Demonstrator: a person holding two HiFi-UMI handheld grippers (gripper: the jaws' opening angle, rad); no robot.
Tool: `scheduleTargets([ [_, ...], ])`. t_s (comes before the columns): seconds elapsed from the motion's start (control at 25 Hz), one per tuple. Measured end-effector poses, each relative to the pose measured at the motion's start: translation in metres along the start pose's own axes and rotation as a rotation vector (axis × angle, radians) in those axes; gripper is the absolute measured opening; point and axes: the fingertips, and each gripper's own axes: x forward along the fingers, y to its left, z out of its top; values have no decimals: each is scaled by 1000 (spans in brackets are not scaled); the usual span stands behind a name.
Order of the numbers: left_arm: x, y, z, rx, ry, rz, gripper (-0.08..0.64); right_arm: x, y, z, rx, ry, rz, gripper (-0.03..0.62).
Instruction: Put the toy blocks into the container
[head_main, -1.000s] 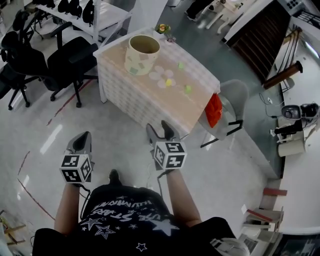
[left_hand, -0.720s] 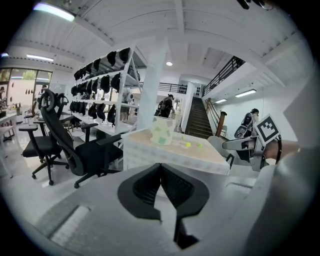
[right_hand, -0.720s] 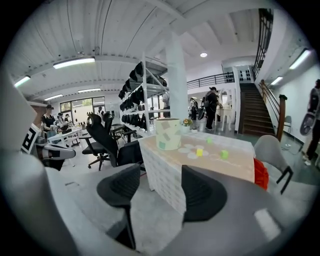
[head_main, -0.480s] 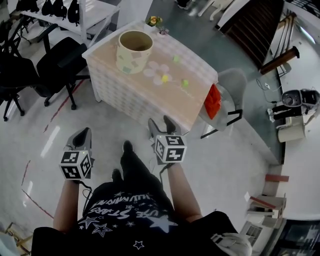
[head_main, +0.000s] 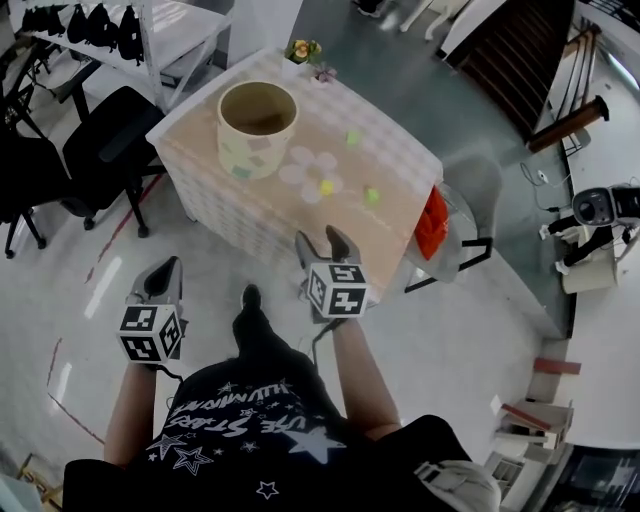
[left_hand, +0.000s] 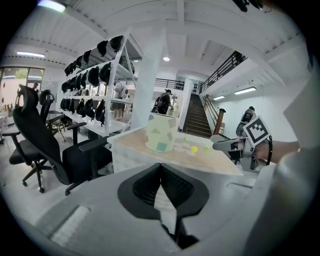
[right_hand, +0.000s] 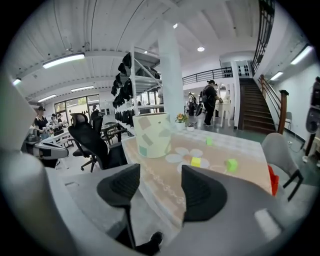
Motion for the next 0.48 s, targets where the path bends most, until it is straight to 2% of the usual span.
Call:
scheduleTargets([
  [0.28,68,2,49,23,13,-7,9,51,-42,31,9,32,-15,262],
  [0.48,108,-4,56,24,50,-21,9,79,-69,30,31,72,-26,262],
])
